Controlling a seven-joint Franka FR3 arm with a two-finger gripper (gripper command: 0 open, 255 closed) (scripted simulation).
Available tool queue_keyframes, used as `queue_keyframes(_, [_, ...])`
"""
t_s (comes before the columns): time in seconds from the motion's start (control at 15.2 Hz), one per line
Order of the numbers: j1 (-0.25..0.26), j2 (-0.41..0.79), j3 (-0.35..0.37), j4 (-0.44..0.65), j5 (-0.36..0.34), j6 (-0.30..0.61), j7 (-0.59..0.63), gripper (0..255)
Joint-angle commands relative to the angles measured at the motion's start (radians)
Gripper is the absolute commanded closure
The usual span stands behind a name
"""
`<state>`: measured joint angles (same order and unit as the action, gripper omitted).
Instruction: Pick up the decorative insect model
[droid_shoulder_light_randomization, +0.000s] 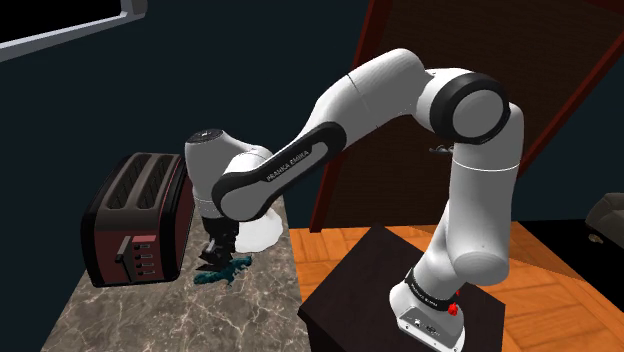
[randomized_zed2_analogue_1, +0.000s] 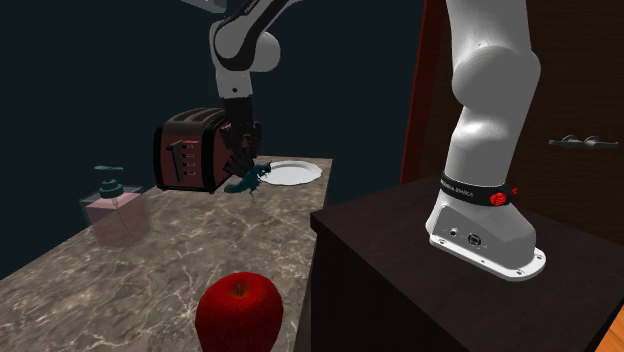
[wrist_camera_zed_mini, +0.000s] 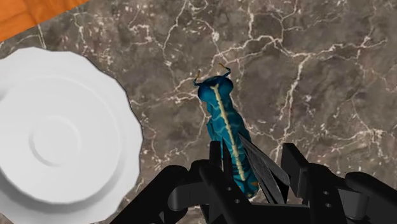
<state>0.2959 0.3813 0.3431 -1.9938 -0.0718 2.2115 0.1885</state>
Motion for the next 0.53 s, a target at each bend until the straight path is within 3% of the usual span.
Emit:
queue_keyframes(0.0, [-0.002,-0.016,0.004,0.006,0.006,-0.020,-0.002,255])
queue_keyframes(0.46, [-0.010,-0.073,0.014,0.029,0.029,-0.099,-0.013,255])
